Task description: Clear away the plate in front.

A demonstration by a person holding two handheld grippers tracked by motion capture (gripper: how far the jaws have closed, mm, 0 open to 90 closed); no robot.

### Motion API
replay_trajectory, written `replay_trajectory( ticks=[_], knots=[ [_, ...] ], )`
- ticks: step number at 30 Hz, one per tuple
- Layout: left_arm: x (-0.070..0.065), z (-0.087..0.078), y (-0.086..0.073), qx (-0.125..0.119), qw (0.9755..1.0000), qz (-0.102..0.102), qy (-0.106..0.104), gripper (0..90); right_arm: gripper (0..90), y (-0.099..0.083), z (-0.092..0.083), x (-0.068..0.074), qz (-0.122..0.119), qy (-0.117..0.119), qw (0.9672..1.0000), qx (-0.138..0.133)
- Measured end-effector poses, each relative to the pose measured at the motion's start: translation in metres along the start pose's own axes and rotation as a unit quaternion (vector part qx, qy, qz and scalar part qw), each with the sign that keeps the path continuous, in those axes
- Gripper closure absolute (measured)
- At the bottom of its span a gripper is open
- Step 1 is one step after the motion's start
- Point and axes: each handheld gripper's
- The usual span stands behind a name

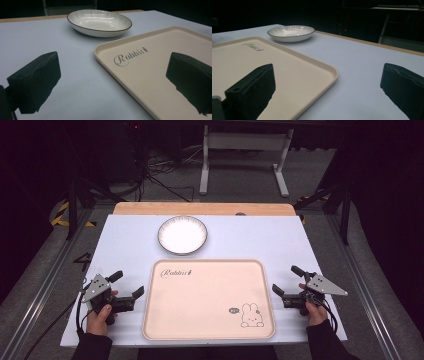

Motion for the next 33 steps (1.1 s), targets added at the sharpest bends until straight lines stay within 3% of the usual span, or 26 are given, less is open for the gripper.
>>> replay_trajectory(
  ticks=[2,6,9,13,15,16,17,18,24,29,33],
  knots=[
    [0.002,0.000,0.000,-0.002,0.9999,-0.012,-0.011,0.0,0.5,0.000,0.000,0.000,-0.002,0.000,1.0000,0.000],
    [0.003,0.003,0.002,0.003,0.9995,-0.031,-0.005,0.3,0.6,0.000,0.000,0.000,0.000,-0.001,1.0000,0.000],
    [0.000,0.005,0.007,0.001,0.9996,-0.029,-0.003,0.4,0.6,0.000,0.000,0.000,0.000,-0.002,1.0000,0.000],
    [-0.005,0.006,0.014,-0.001,0.9995,-0.029,0.014,1.3,0.6,0.000,0.000,0.000,0.000,-0.002,1.0000,0.000],
    [-0.004,0.005,0.018,-0.006,0.9989,-0.039,0.026,1.3,0.6,0.000,0.000,0.000,0.000,-0.002,1.0000,0.000],
    [-0.004,0.005,0.021,-0.005,0.9978,-0.050,0.043,1.3,0.7,0.000,0.000,0.000,0.000,-0.003,1.0000,0.000],
    [-0.004,0.005,0.021,-0.005,0.9978,-0.050,0.043,1.4,0.7,0.000,0.000,0.000,0.000,-0.003,1.0000,-0.001],
    [-0.003,0.004,0.027,-0.010,0.9968,-0.064,0.047,1.4,0.7,0.000,0.000,0.000,0.000,-0.003,1.0000,-0.001],
    [-0.001,-0.001,0.036,-0.018,0.9968,-0.053,0.058,4.2,0.6,0.000,-0.001,0.000,0.002,-0.005,1.0000,-0.004],
    [-0.001,-0.005,0.040,-0.007,0.9977,-0.028,0.061,7.8,0.8,0.000,-0.001,0.000,0.003,-0.004,1.0000,-0.005],
    [-0.001,-0.005,0.043,-0.012,0.9974,-0.027,0.065,7.8,0.8,0.000,-0.001,0.000,0.002,-0.004,1.0000,-0.005]
  ],
)
Point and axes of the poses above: each handheld gripper's, and its own axes: z roughly forward along the jaws, y roughly out of its top, x roughly to its left, and after that the axes turned 5 degrees about -x, right-handed
